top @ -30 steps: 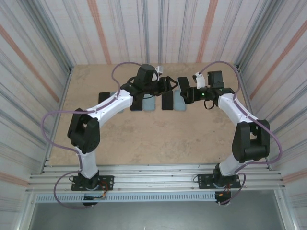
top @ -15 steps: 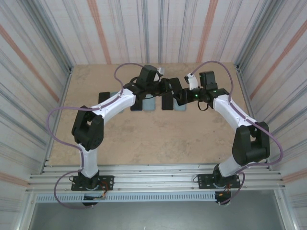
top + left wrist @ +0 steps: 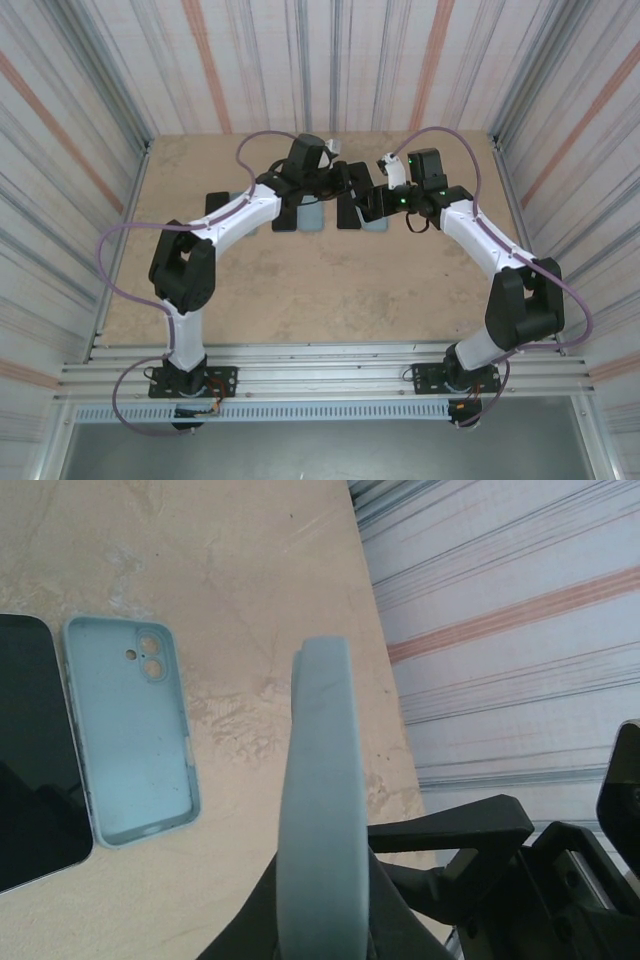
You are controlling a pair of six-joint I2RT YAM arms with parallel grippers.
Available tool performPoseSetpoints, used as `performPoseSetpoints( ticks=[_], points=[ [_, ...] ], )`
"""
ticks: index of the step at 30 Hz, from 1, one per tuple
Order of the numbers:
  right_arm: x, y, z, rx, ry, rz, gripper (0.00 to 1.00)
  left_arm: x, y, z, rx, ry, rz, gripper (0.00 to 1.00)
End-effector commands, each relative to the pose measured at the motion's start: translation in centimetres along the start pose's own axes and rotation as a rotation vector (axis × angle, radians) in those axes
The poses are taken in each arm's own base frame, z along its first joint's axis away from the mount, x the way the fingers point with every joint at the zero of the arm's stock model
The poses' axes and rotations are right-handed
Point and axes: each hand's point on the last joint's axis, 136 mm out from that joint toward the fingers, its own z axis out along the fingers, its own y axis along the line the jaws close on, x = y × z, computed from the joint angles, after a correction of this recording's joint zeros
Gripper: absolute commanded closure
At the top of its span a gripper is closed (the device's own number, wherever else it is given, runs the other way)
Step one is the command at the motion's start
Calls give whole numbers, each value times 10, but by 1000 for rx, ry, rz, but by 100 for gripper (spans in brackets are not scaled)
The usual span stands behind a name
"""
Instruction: Take the phone out of the phone case
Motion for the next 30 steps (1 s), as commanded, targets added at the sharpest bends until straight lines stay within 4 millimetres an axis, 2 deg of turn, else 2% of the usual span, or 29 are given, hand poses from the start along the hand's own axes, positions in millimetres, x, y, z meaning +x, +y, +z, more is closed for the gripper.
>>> performPoseSetpoints(
  ticks=[1, 6, 12, 18, 25, 30],
  points=[
    [-7, 14, -10, -19, -39, -26, 43, -10, -9, -9, 27, -41, 2, 90],
    [-8, 14, -13, -10, -61, -23, 13, -16, -14, -17, 51, -59, -7, 92],
    [-4, 9, -28, 27, -103, -12, 7, -28, -21, -34, 80, -80, -6, 92],
    [0, 5, -50, -16, -173, 158, 9, -43, -35, -51, 164, -113, -37, 91],
    [4, 23, -69, -151, -294, 425, 18, -51, -59, -66, 261, -127, -69, 90],
    [-7, 34, -75, -265, -422, 596, 30, -54, -71, -74, 320, -146, -112, 90]
  ],
)
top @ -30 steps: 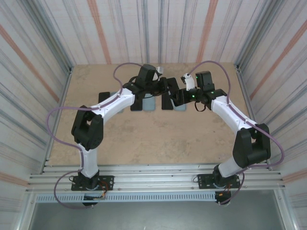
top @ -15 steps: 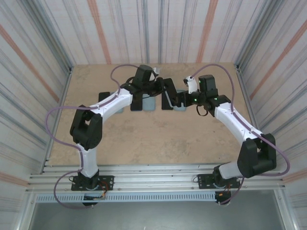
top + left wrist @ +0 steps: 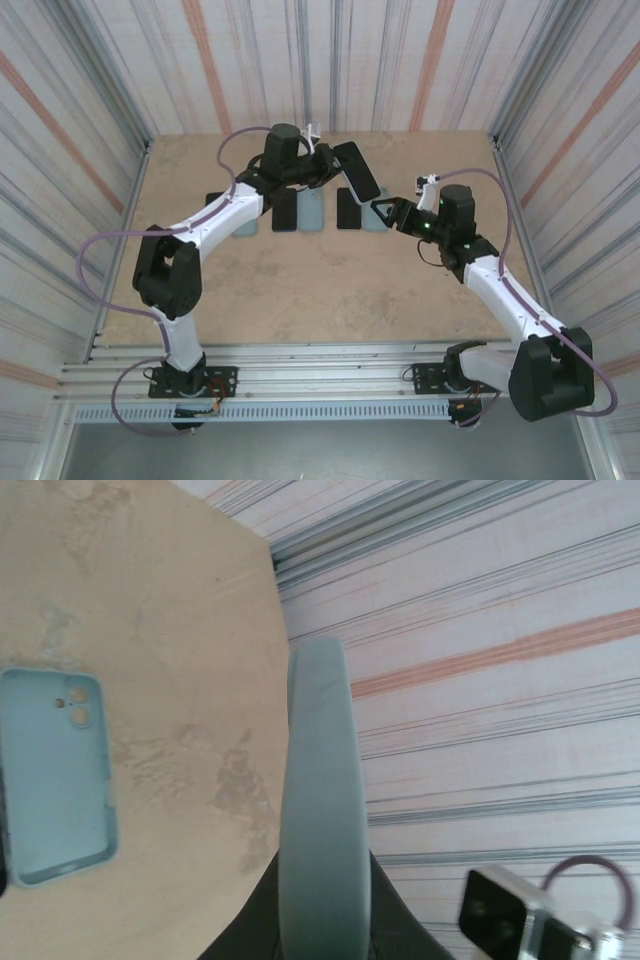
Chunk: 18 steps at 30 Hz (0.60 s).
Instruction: Take the phone out of the phone case
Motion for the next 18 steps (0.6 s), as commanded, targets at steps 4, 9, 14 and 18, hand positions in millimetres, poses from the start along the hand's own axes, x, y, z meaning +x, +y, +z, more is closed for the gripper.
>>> performPoseSetpoints(
  ticks=[4, 9, 14, 18],
  points=[
    [-23, 41, -8, -190, -212, 259, 40, -11, -64, -28, 197, -72, -33, 90],
    [-22, 54, -11, -245, -255, 340, 49, -11, -73, -34, 232, -111, -76, 89],
    [-19, 57, -6, -276, -243, 382, 54, -9, -81, -33, 270, -110, -104, 89],
    [-23, 66, -5, -313, -245, 373, 58, -7, -86, -34, 282, -110, -107, 89]
  ],
)
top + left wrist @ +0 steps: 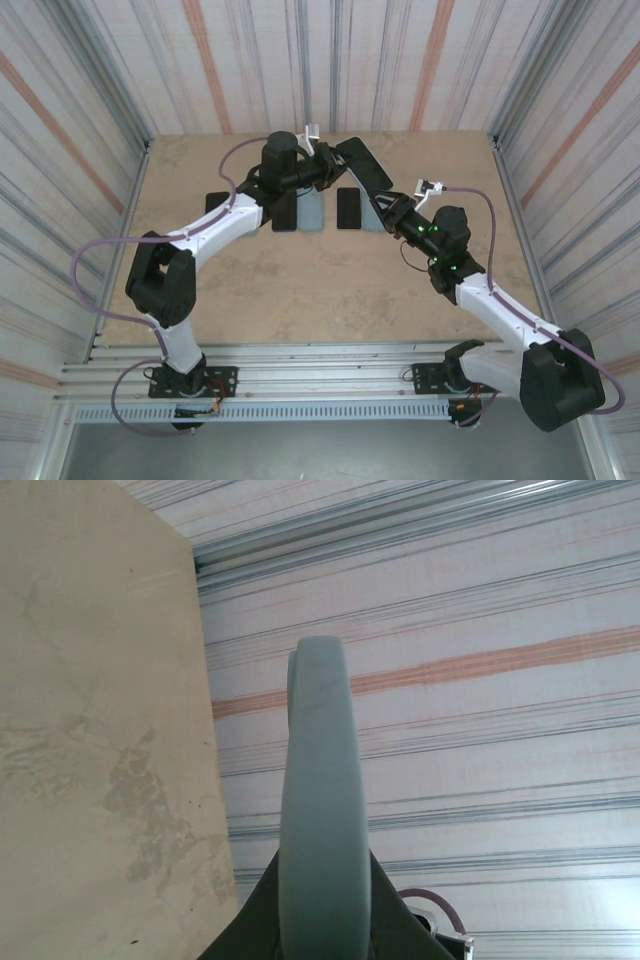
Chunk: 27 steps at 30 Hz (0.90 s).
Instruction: Take the phone out of the phone case
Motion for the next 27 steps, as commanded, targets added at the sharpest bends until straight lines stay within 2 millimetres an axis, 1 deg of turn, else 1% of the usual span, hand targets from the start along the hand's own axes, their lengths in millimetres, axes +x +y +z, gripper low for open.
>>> performPoseSetpoints(
  ticks=[1, 6, 10, 15, 19, 24, 27],
  points=[
    [-2, 12, 3, -57, -16, 29, 59, -7, -56, -18, 141, -50, 34, 89],
    [3, 16, 6, -82, 8, 24, 64, -7, -57, -23, 141, -70, 15, 89],
    [4, 19, 5, -90, 10, 19, 68, -7, -57, -26, 141, -86, -6, 90],
    [3, 22, 5, -98, 11, 15, 73, -6, -61, -28, 159, -90, -25, 90],
    [4, 25, 4, -105, 12, 7, 76, -6, -55, -28, 167, -106, -76, 91],
    [5, 28, 2, -87, 22, -41, 79, -7, -52, -30, 160, -125, -92, 91],
    [5, 28, 1, -72, 22, -71, 82, -6, -56, -31, 176, -121, -107, 91]
  ],
)
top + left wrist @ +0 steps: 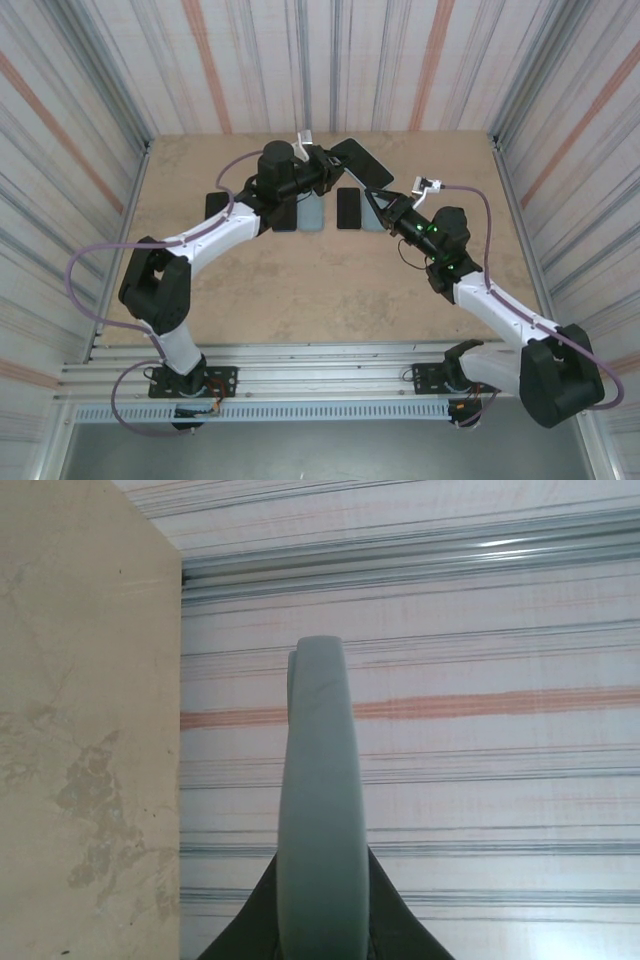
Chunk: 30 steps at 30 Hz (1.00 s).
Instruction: Take the phone out of the phone case
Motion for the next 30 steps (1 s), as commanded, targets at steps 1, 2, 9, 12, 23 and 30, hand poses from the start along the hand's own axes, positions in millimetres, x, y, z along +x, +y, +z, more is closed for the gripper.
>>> performPoseSetpoints(
  ticks=[1, 2, 9, 12, 23, 30],
  points=[
    [1, 13, -1, -4, 13, -85, 82, 2, -57, -18, 148, -27, 31, 91],
    [1, 12, -1, 0, 15, -89, 82, 3, -60, -18, 155, -22, 28, 92],
    [-1, 6, 2, 11, 18, -105, 90, 10, -73, -21, 210, 4, -26, 93],
    [-3, 0, 1, 22, 14, -102, 91, 12, -81, -25, 227, 6, -25, 93],
    [-7, -13, 3, 66, 11, -262, 92, 16, -105, -34, 305, 15, -65, 97],
    [-11, -22, 5, 89, 5, -294, 92, 19, -123, -42, 339, 20, -56, 98]
  ],
)
